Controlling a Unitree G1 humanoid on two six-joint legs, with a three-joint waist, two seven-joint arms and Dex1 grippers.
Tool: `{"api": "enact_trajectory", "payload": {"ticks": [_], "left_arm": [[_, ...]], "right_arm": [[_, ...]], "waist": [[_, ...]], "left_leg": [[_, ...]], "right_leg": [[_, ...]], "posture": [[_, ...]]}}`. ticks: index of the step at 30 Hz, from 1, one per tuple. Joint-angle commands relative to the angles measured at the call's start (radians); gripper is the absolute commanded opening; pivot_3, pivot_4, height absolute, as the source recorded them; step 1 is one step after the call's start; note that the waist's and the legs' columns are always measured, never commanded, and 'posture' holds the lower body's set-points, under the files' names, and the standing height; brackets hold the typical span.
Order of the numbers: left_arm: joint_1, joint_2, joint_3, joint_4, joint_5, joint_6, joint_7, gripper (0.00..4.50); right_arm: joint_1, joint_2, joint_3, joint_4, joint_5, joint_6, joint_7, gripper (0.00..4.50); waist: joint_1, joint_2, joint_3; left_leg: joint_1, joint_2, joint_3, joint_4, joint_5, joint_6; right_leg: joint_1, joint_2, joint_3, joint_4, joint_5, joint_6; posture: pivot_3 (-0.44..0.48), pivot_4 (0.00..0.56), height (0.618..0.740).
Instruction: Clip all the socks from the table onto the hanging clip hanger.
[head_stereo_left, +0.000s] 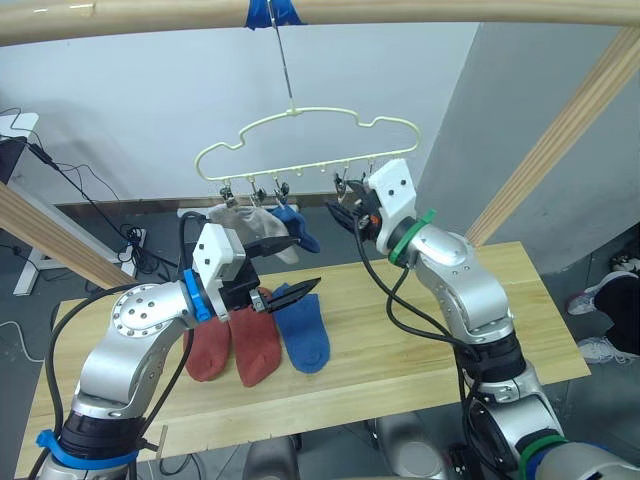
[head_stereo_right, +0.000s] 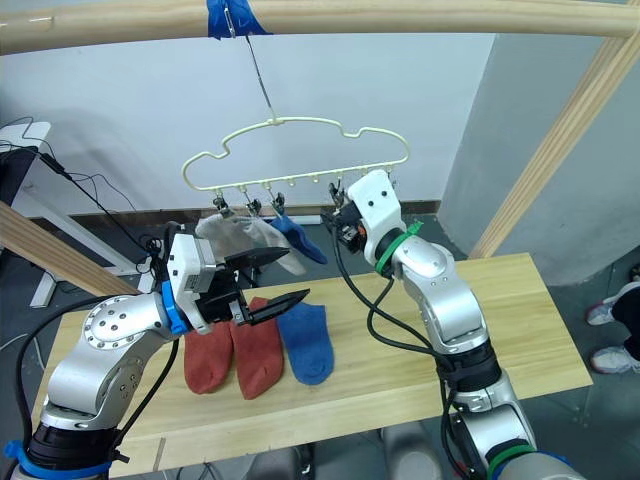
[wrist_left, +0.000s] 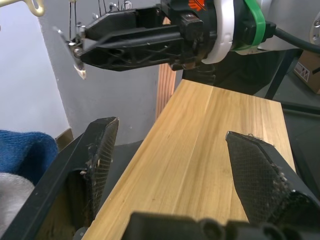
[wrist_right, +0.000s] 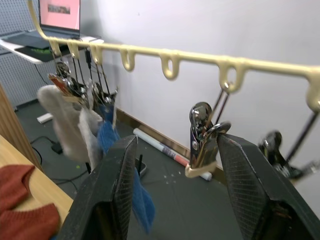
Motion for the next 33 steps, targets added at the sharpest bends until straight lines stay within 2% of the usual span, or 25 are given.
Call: {"api": "enact_trajectory", "payload": {"ticks": [1, 13, 28, 30, 33], "left_arm": [[0.002, -0.007, 0.004, -0.021, 0.002, -0.023, -0.002, 3.80], [0.012, -0.020, -0.002, -0.003, 0.020, -0.044, -0.008, 3.80], [0.012, -0.034, -0.010, 0.019, 0.036, -0.069, -0.019, 3.80], [0.010, -0.034, -0.011, 0.024, 0.038, -0.072, -0.022, 3.80], [0.008, -0.034, -0.012, 0.029, 0.041, -0.077, -0.024, 3.80]], "right_arm": [[-0.020, 0.019, 0.002, -0.006, 0.000, -0.028, -0.015, 2.58], [-0.046, 0.067, -0.016, 0.062, -0.042, -0.050, -0.120, 2.58], [-0.002, 0.072, -0.017, -0.063, -0.038, 0.072, -0.180, 2.58], [-0.005, 0.073, -0.013, -0.058, -0.040, 0.067, -0.178, 2.95], [-0.010, 0.076, -0.008, -0.047, -0.045, 0.061, -0.182, 2.95]], "waist": [[0.000, 0.000, 0.000], [0.000, 0.000, 0.000], [0.000, 0.000, 0.000], [-0.001, 0.000, 0.000], [-0.002, 0.000, 0.000]], "left_leg": [[0.000, 0.000, 0.000, 0.000, 0.000, 0.000], [0.000, 0.000, 0.000, 0.000, 0.000, 0.000], [0.000, 0.000, 0.000, 0.000, 0.000, 0.000], [0.000, 0.000, 0.000, 0.000, 0.000, 0.000], [0.000, 0.000, 0.000, 0.000, 0.000, 0.000]], "right_leg": [[0.000, 0.000, 0.000, 0.000, 0.000, 0.000], [0.000, 0.000, 0.000, 0.000, 0.000, 0.000], [0.000, 0.000, 0.000, 0.000, 0.000, 0.000], [0.000, 0.000, 0.000, 0.000, 0.000, 0.000], [0.000, 0.000, 0.000, 0.000, 0.000, 0.000]], "posture": [[-0.223, 0.205, 0.740], [-0.219, 0.206, 0.740], [-0.232, 0.208, 0.740], [-0.231, 0.209, 0.740], [-0.228, 0.208, 0.740]]}}
